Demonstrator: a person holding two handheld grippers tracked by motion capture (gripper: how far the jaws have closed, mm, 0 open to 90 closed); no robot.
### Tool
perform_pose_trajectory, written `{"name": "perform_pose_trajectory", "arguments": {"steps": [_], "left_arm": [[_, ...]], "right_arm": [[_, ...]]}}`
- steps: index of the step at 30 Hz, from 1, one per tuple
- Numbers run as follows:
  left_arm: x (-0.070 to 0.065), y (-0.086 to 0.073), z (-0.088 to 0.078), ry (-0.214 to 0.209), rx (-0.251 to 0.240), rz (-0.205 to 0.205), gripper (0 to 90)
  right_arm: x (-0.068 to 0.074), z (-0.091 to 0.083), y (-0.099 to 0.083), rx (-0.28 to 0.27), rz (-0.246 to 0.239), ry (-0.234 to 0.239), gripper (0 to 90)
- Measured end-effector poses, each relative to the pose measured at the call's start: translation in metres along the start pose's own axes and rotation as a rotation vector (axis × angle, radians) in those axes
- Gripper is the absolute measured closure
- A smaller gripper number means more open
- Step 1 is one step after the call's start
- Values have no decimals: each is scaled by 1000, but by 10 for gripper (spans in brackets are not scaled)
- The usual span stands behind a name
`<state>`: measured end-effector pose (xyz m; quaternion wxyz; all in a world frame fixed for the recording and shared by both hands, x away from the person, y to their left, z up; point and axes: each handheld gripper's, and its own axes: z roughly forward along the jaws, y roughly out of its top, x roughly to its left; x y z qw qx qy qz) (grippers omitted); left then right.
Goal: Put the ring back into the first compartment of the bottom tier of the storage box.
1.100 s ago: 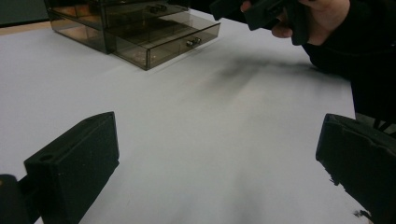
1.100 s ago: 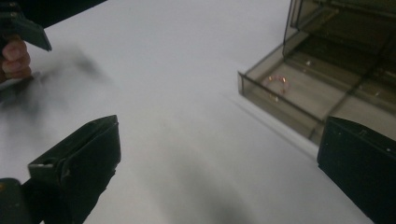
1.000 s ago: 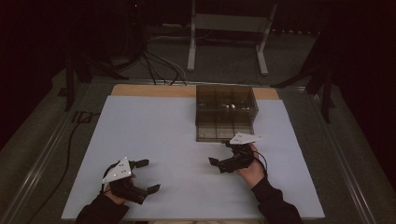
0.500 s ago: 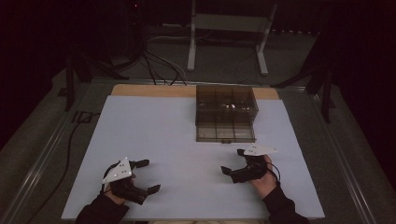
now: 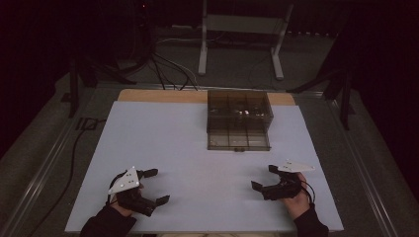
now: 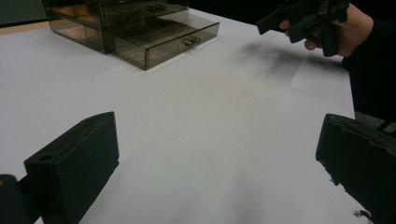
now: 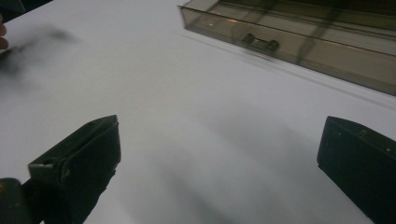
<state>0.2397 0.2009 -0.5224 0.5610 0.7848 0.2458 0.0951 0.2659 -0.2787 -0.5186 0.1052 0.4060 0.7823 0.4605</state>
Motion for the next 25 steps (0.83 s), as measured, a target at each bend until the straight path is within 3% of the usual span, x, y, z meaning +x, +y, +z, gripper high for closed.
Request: {"name": "perform_pose_trajectory", "arguments": {"steps": [7,14,25], "left_arm": [[0,0,0,2,1,0,6],[0,0,0,2,-1,-2,6],[1,0,1,4,4,-1,6]], "right_arm": [[-6,-17,-11,10,-13,-55,0],[-10,-34,-25,7,12,-90,0],[-11,-30,-28,28,-11,-109,0]]}}
